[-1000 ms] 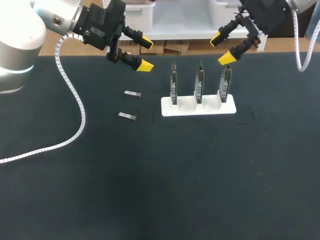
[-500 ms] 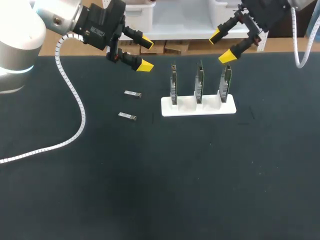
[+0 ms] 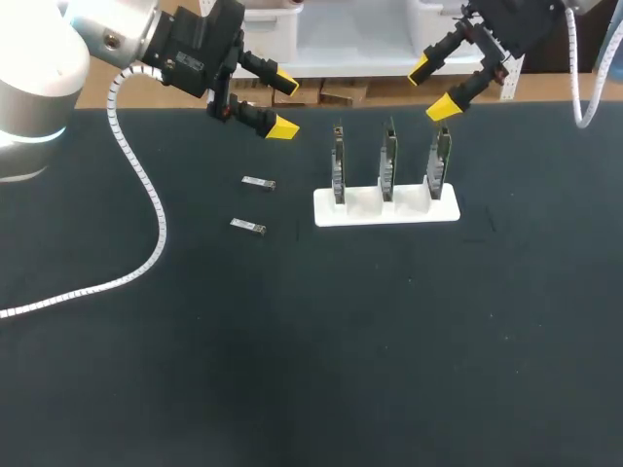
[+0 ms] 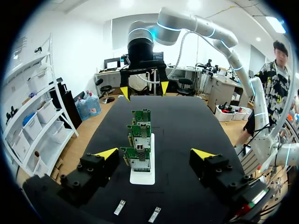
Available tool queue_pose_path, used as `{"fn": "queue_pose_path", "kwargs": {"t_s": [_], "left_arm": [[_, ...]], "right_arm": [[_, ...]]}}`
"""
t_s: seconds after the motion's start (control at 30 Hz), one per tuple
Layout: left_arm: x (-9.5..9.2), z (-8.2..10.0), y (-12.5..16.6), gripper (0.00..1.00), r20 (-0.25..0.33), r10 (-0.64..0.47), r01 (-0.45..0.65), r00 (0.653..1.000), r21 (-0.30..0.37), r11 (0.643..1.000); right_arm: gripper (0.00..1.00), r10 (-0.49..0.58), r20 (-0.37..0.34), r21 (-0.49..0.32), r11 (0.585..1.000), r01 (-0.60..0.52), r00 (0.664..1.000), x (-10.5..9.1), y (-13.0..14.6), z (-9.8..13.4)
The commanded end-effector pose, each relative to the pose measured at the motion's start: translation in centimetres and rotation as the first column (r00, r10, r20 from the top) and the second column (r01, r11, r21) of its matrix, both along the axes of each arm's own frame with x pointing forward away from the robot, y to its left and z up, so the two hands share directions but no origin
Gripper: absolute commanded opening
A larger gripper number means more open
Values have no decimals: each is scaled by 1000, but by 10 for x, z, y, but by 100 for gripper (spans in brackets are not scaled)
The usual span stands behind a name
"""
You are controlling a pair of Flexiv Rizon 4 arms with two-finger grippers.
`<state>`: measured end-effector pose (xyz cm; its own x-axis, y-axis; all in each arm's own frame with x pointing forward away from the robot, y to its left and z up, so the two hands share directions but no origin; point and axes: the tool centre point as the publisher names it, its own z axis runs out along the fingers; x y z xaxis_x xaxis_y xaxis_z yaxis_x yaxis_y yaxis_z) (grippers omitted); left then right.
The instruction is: Pick up the optical module with the left hand, and insert it into the network port with the right hand.
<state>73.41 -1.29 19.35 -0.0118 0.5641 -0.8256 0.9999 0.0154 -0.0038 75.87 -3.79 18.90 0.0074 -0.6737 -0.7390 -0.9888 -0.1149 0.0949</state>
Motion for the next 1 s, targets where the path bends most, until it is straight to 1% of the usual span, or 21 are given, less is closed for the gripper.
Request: {"fn": "queue_pose_path", "kwargs": {"t_s": [0.03,0.23,0.27,0.3,0.37,0.47,0.6,0.63,0.67,0.73,0.77,0.8,0.87,0.9,0.93,0.97,1.0], "left_arm": [[0,1,-1,100,-3,1,-1,1000,6,1000],[0,1,-1,100,-3,1,-1,1000,6,1000],[0,3,1,100,-13,-16,16,1000,9,1000],[-1,5,2,100,-18,-27,27,999,25,999],[-7,8,6,100,-25,-48,50,999,82,995],[-17,5,14,100,-65,-57,64,996,109,992],[-37,-8,26,100,-123,-41,64,992,183,981],[-42,-12,30,100,-135,-34,59,990,187,981],[-47,-15,32,100,-139,-27,53,990,193,980],[-57,-24,36,100,-138,-29,62,990,240,969],[-61,-27,39,100,-121,-30,60,992,254,965],[-66,-32,42,100,-128,-22,57,992,276,960],[-71,-41,50,100,-127,-4,39,992,274,961],[-74,-47,56,100,-123,11,26,992,292,956],[-76,-52,60,100,-132,24,17,991,305,952],[-77,-56,64,100,-132,25,22,991,343,939],[-78,-60,67,100,-134,27,22,991,354,935]], "right_arm": [[100,-1,1,1,1000,1,1000,0,0,0],[100,-1,1,1,1000,1,1000,0,0,0],[100,-1,1,1,1000,1,1000,0,0,0],[100,-1,1,1,1000,1,1000,0,0,0],[100,-1,1,1,1000,1,1000,0,0,0],[100,-1,1,1,1000,1,1000,0,0,0],[100,-1,1,1,1000,1,1000,0,0,0],[100,-1,1,1,1000,1,1000,0,0,0],[100,-1,1,1,1000,1,1000,0,0,0],[100,-1,1,1,1000,1,1000,0,0,0],[100,-1,1,1,1000,1,1000,0,0,0],[100,-1,1,1,1000,1,1000,0,0,0],[100,-1,1,1,1000,1,1000,0,0,0],[100,-1,1,1,1000,1,1000,0,0,0],[100,-1,1,1,1000,1,1000,0,0,0],[100,-1,1,1,1000,1,1000,0,0,0],[100,-1,1,1,1000,1,1000,0,0,0]]}}
